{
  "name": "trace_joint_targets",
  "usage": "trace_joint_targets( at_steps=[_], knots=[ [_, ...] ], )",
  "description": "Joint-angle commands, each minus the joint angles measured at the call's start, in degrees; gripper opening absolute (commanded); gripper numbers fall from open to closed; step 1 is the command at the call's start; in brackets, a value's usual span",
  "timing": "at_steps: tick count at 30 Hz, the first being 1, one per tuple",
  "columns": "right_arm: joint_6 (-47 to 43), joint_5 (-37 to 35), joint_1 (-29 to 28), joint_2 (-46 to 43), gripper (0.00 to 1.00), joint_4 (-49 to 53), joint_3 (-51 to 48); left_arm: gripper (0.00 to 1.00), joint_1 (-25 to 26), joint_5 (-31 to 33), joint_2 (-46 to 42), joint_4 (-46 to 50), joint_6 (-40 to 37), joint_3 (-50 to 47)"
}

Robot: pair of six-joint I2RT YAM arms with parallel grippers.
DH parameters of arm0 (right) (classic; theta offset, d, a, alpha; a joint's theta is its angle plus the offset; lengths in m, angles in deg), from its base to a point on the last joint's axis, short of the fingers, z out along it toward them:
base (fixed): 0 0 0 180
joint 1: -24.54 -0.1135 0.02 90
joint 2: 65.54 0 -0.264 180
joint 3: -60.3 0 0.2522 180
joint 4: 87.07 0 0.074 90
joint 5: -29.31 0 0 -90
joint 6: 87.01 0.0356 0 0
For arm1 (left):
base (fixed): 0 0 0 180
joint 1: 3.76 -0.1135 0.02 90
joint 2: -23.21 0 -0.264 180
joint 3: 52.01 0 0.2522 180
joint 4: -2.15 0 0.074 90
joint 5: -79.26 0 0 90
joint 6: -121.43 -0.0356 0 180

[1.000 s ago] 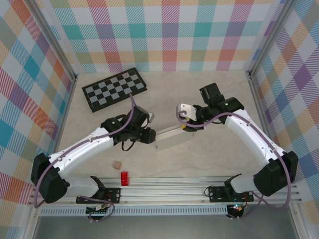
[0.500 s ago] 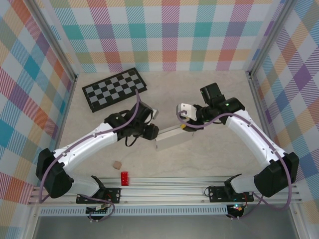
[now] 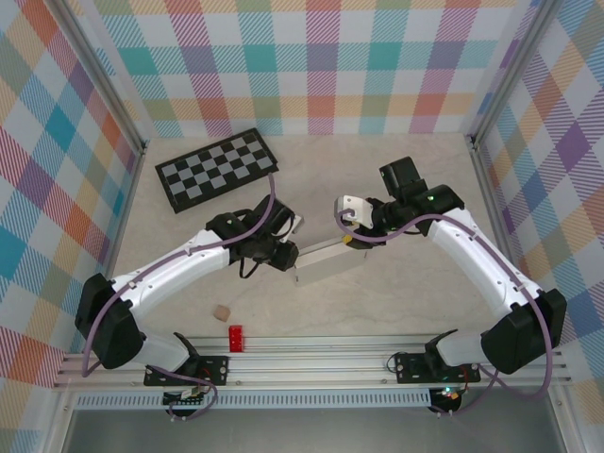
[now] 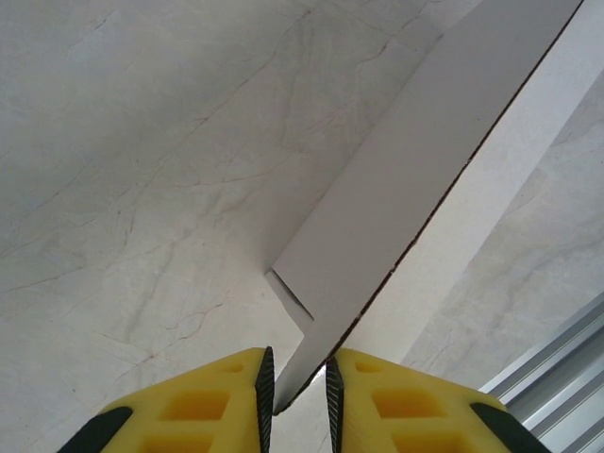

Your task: Fold the paper box

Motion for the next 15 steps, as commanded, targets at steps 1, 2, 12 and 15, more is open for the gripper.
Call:
trace_joint_targets(
  at_steps=[1, 2, 12, 15],
  knots=[
    [0.24, 2.28, 0.33, -1.12, 0.42, 0.21, -0.49, 0.23, 0.39, -1.08, -0.26, 2.0, -1.81, 1.34],
    [0.28, 2.36, 0.31, -1.08, 0.42, 0.2, -0.49, 0.23, 0.41, -1.2, -0.38, 1.85, -1.79, 1.49],
    [4.42, 1.72, 1.33, -1.71, 0.38, -2.87, -1.91, 0.0, 0.79, 2.05, 0.82, 3.09, -2.88, 2.61],
    [5.23, 2.69, 2.14, -2.08, 0.38, -3.38, -2.9, 0.0, 0.8, 2.25, 0.51, 4.34, -5.98, 3.63]
  ],
)
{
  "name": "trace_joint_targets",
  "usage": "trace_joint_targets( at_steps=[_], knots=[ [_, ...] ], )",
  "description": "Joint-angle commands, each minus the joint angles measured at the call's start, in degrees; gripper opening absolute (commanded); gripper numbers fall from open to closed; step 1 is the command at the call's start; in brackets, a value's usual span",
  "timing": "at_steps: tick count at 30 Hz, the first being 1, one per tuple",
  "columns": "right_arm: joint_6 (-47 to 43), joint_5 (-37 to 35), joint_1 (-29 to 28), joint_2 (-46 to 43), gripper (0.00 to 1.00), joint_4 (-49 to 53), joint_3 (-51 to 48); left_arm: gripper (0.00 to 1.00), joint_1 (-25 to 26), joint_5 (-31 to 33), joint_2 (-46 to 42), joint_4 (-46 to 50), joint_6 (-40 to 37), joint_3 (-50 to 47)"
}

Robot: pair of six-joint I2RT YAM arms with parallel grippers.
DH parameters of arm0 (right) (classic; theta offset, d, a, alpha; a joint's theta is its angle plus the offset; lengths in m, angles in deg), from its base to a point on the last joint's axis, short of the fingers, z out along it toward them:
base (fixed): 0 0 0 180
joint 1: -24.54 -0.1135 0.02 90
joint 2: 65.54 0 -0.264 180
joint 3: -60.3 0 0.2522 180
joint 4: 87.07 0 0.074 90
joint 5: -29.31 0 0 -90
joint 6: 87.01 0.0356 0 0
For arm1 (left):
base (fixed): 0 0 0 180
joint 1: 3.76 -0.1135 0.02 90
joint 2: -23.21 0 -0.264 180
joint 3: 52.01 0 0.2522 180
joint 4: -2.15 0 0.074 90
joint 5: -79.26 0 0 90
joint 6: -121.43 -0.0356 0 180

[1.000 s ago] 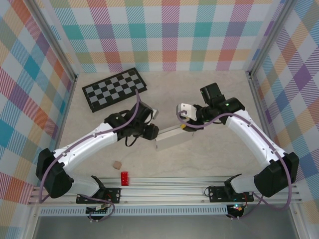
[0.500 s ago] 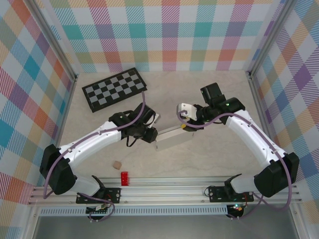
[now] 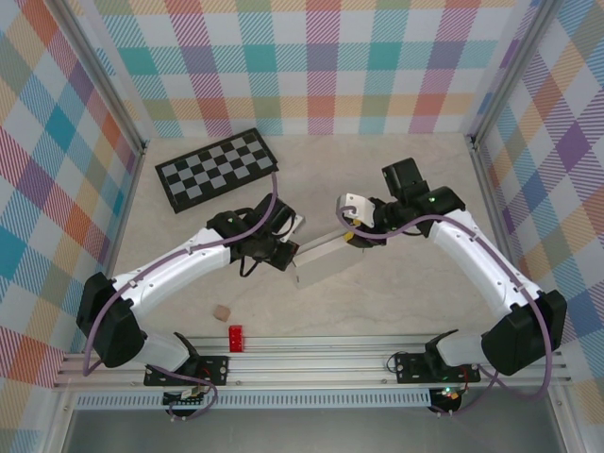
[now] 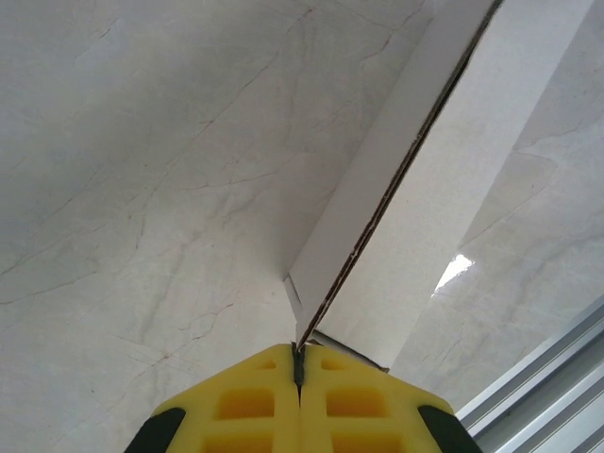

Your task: Fold the paper box

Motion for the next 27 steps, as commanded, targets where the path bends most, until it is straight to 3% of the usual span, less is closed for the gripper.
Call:
trace_joint_targets(
  at_steps=[1, 9, 18, 27],
  knots=[
    [2.19, 2.72, 1.04, -1.42, 0.38, -1.43, -1.21, 0.0, 0.65, 1.97, -0.09, 3.35, -4.21, 2.73],
    [-1.84, 4.43, 8.62, -3.05, 0.38, -5.62, -8.57, 0.0, 0.56, 8.59, -1.68, 6.06, -13.17, 3.35],
    [-5.95, 4.56, 10.92, 0.31, 0.32, -6.16, -9.54, 0.0, 0.54, 6.48, -1.48, 3.66, -14.65, 2.6],
    [-7.55, 5.92, 11.88, 3.97, 0.32, -6.07, -7.58, 0.0, 0.53, 4.48, -1.97, 2.25, -14.97, 1.79]
  ],
)
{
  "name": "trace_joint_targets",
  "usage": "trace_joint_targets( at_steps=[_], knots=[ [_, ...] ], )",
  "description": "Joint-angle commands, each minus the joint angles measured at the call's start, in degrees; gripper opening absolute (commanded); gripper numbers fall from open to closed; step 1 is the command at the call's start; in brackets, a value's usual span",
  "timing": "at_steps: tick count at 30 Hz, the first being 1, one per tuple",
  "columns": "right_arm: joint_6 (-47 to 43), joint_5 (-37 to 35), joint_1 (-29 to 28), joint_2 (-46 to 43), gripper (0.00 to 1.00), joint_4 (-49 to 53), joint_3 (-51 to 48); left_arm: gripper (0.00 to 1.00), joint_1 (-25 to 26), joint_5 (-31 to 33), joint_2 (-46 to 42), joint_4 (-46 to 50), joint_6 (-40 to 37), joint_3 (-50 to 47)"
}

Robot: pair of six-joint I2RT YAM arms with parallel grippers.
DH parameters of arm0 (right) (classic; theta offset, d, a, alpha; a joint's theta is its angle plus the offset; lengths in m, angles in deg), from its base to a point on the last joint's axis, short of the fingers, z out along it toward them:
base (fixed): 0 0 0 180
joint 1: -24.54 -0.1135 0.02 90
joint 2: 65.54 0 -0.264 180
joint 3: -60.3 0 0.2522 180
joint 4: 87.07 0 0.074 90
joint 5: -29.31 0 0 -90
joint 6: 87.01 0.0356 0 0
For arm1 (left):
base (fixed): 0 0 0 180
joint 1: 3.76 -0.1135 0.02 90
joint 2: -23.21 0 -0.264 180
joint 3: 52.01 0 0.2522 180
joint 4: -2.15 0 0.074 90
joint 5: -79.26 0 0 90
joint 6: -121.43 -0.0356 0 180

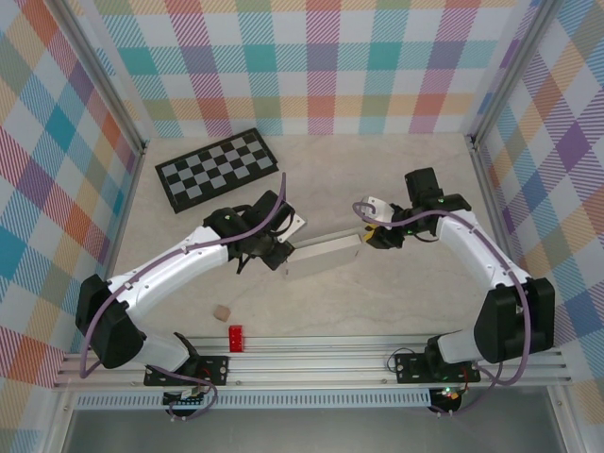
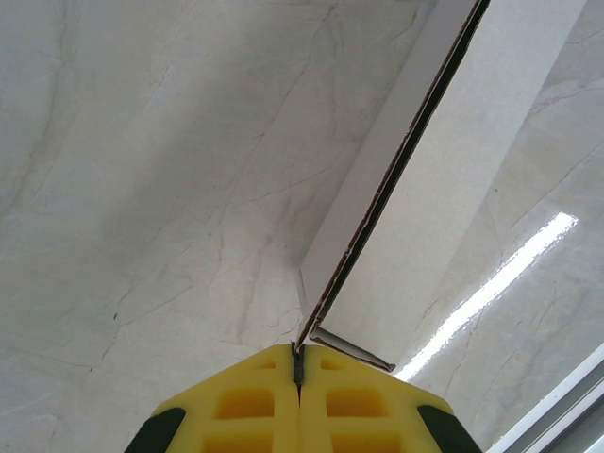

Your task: Fold the paper box

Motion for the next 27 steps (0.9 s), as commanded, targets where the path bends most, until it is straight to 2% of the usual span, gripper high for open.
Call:
trace_joint_targets(
  at_steps=[1, 7, 23, 27],
  knots=[
    [-2.12, 3.06, 0.16, 0.87, 0.33, -0.67, 2.28, 0.0, 0.33, -1.46, -1.58, -1.44, -1.07, -0.8],
    [-1.09, 0.16, 0.29, 1.62, 0.35, -2.1, 2.71, 0.0, 0.27, -2.05, -1.53, -1.42, -0.98, -1.01],
    [-3.4, 3.25, 0.31, 4.51, 0.33, 2.02, 4.54, 0.0, 0.28, -1.99, -1.06, -1.47, -0.8, -0.33],
    [-3.68, 3.36, 0.33, 5.03, 0.29, 2.84, 5.0, 0.0, 0.33, -2.05, -1.07, -1.44, -0.72, -0.3]
  ],
)
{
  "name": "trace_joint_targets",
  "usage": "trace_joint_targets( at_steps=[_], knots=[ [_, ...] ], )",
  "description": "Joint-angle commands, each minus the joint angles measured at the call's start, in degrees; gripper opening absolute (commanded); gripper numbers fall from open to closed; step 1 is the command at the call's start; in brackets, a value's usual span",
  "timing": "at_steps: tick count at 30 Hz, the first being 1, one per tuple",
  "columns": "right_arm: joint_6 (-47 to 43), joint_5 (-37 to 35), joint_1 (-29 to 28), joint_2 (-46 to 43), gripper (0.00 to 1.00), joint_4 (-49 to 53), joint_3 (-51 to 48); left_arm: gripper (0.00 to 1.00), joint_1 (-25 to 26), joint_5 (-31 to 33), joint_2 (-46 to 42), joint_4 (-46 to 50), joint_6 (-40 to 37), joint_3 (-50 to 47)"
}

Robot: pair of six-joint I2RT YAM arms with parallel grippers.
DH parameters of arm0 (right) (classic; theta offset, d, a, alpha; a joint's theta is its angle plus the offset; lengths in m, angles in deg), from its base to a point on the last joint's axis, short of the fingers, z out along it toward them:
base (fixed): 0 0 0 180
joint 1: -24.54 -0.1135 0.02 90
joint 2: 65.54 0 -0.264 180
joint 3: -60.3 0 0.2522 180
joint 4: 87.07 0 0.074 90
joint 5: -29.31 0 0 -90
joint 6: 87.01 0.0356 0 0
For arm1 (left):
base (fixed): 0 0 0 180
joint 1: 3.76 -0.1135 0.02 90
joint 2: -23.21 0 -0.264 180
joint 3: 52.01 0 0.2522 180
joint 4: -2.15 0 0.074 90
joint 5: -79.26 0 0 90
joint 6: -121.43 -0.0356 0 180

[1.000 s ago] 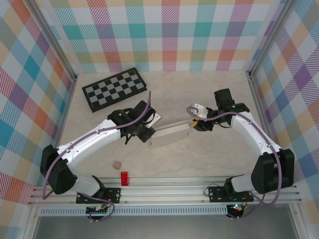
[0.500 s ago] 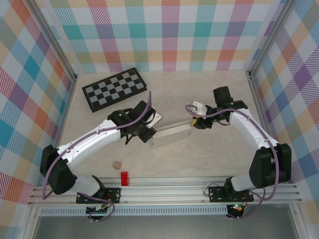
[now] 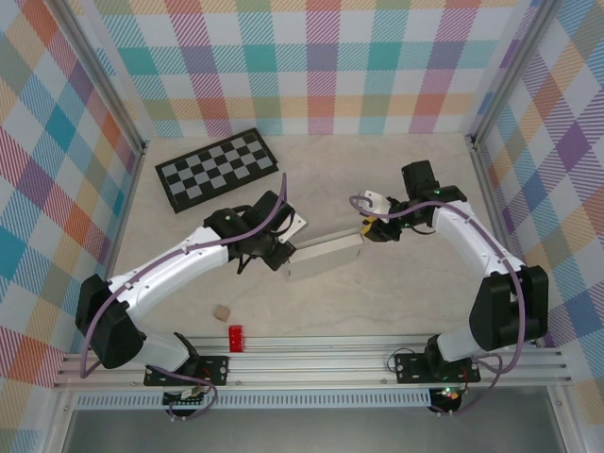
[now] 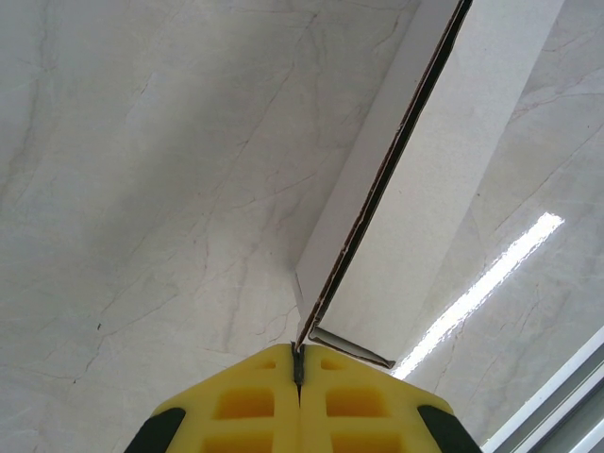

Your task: Fold the paper box

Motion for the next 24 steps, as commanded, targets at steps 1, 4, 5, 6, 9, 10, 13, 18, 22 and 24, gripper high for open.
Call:
trace_joint_targets(
  at_steps=[1, 4, 5, 6, 9, 10, 13, 18, 22, 24],
  knots=[
    [-2.22, 3.1, 0.29, 1.07, 0.29, 2.34, 1.0, 0.0, 0.26, -0.54, -1.03, -0.4, -0.67, 0.09],
    [-2.23, 3.05, 0.28, 1.2, 0.29, 2.36, 1.09, 0.0, 0.28, -0.57, -1.01, -0.41, -0.62, 0.11],
    [-2.19, 3.03, 0.2, 1.21, 0.29, 2.43, 1.11, 0.0, 0.29, -0.58, -1.02, -0.4, -0.63, 0.1],
    [-2.24, 2.96, 0.2, 1.26, 0.29, 2.42, 1.09, 0.0, 0.31, -0.58, -0.87, -0.41, -0.63, 0.15],
    [-2.0, 2.96, 0.2, 1.2, 0.26, 2.29, 1.14, 0.0, 0.26, -0.58, -0.82, -0.37, -0.54, 0.18],
    [-1.86, 3.01, 0.25, 1.2, 0.25, 2.35, 1.18, 0.0, 0.24, -0.56, -0.81, -0.35, -0.46, 0.23],
    [-0.93, 3.25, 0.13, 1.05, 0.21, 2.41, 1.36, 0.0, 0.31, 0.18, -0.35, -0.27, 0.35, 0.7],
    [5.73, 0.95, -0.79, 0.94, 0.01, 1.68, 2.26, 0.0, 0.26, 2.05, 2.63, 0.84, 6.24, 4.25],
    [17.56, -1.23, -1.37, 2.21, 0.0, 1.72, 5.14, 0.0, 0.29, 3.4, 5.89, 0.86, 14.07, 7.5],
    [26.1, -5.62, -1.73, 2.1, 0.0, -0.22, 5.6, 0.0, 0.26, 4.25, 7.36, 0.65, 18.85, 8.79]
  ],
)
